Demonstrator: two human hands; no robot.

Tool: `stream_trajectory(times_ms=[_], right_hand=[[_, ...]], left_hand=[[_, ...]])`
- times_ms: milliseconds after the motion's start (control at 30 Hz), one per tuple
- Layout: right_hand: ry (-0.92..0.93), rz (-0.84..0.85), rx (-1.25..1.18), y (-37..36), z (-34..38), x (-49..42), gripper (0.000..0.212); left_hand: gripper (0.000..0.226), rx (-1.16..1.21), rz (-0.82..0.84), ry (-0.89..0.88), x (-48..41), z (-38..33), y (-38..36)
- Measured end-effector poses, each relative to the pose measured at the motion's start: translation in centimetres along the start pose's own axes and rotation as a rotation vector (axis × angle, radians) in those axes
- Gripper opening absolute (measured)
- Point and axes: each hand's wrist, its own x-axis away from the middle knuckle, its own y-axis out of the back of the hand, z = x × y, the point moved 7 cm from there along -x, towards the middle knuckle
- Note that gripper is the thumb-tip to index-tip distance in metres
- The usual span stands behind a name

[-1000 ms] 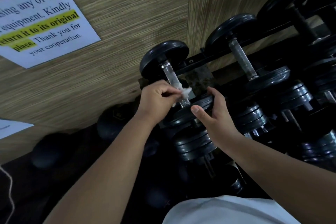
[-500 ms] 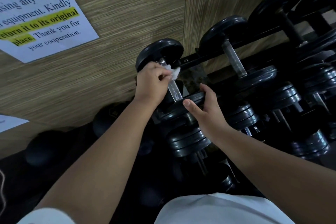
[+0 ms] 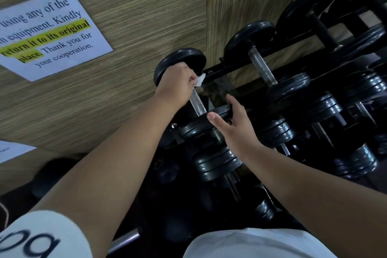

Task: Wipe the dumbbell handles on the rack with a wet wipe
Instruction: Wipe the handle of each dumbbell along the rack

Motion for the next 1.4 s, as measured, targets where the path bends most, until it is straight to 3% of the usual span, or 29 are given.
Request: stream_trajectory(times_ms=[133,267,433,567,700,800,967,1067,1167,1400], right_hand=[[-0.014,-0.009,0.001,0.1,0.1,0.2,0.095],[-0.030,-0.005,0.047,0.4,0.4,0.3,0.096],[-0.026,0.022,0.206,1.8,1.1,0.4,0.095],[0.133,-0.071,0.389,5.7,2.7,1.0,0.063],[0.240,-0.343,0.499,11.8,3.6,0.5,0.037],[0.131,-0.436,0.485,15.7,2.4,-1.2,0.050],[-0.040,-0.353,0.262,17.8,-0.7,-3.3,0.098],[-0.004,-0.354,0.194,17.4,-1.2,-3.3,0.100],[0.026,-0.378,0.141,17.1,-1.6,-3.2,0.098],[0.048,-0.401,0.056,17.0,-2.1,-3.3,0.096]], left_hand=[[0.012,0.033,0.044,0.002,2.1,-0.8,-0.7],[0.010,0.068,0.172,-0.045,4.4,-1.8,-1.4],[0.005,0.034,0.342,0.027,3.3,-3.3,-1.2],[0.006,0.128,0.245,0.043,1.2,-6.1,-0.4],[0.006,0.289,0.181,0.068,-1.7,-9.1,-1.1],[0.007,0.377,0.165,0.098,-3.8,-10.7,-2.7],[0.009,0.242,0.082,0.119,-6.3,-12.3,-5.0],[0.024,0.038,0.084,0.018,-7.4,-12.7,-6.6],[0.025,-0.033,0.073,-0.011,-8.3,-12.8,-7.6],[0.020,0.173,-0.111,-0.048,-8.9,-13.5,-8.0]])
